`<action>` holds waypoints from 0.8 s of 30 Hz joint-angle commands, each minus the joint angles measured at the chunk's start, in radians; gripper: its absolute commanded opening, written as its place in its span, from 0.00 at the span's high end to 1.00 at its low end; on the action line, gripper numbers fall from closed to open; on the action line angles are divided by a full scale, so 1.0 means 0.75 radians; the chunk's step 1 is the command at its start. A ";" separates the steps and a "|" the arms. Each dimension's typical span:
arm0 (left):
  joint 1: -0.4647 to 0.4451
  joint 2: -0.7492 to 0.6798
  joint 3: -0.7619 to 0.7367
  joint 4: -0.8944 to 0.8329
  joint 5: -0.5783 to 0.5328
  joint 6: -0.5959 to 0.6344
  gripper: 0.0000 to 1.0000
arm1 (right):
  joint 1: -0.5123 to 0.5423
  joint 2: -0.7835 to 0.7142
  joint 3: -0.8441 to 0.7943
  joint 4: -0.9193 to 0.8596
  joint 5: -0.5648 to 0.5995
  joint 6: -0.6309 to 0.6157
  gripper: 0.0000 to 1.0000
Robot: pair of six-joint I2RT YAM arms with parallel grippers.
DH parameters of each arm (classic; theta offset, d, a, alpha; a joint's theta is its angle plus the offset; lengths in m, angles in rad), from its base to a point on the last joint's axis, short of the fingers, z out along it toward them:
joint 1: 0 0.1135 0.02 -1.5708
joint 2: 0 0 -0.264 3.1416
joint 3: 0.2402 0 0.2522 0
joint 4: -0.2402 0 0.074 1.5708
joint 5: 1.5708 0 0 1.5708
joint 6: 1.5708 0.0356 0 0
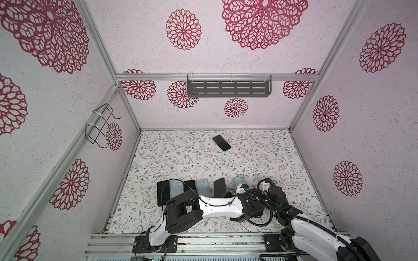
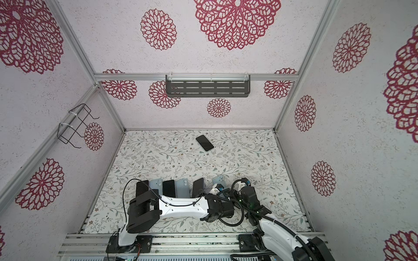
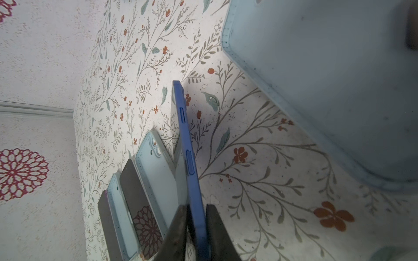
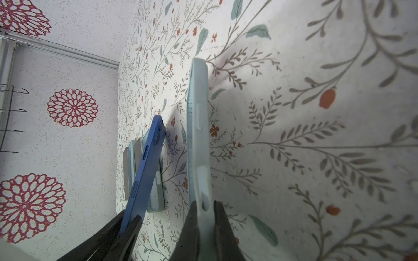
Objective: Take the phone out of the phone case
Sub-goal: 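Set the blue phone and the light blue case down at the row's end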
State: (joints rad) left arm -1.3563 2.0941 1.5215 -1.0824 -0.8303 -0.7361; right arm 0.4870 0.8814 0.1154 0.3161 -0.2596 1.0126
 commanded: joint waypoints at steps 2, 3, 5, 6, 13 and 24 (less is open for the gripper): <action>-0.004 0.018 0.005 0.111 0.041 -0.013 0.68 | -0.002 0.032 0.051 0.063 -0.018 -0.038 1.00; 0.000 0.014 -0.003 0.135 0.055 -0.015 0.66 | -0.001 0.039 0.050 0.066 -0.016 -0.039 1.00; 0.014 0.001 -0.014 0.173 0.070 -0.036 0.58 | -0.002 0.056 0.043 0.076 -0.006 -0.035 1.00; 0.020 -0.008 -0.018 0.182 0.071 -0.044 0.53 | -0.002 0.063 0.038 0.093 0.002 -0.030 1.00; 0.061 -0.161 -0.103 0.125 0.032 -0.209 0.16 | 0.009 0.152 0.023 0.233 0.042 0.011 1.00; 0.220 -0.776 -0.477 0.153 0.051 -0.375 0.00 | 0.237 0.442 0.034 0.524 0.284 0.154 1.00</action>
State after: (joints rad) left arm -1.2186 1.5627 1.2087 -0.9779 -0.7933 -0.9741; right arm 0.6334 1.1877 0.1154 0.6125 -0.1307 1.0828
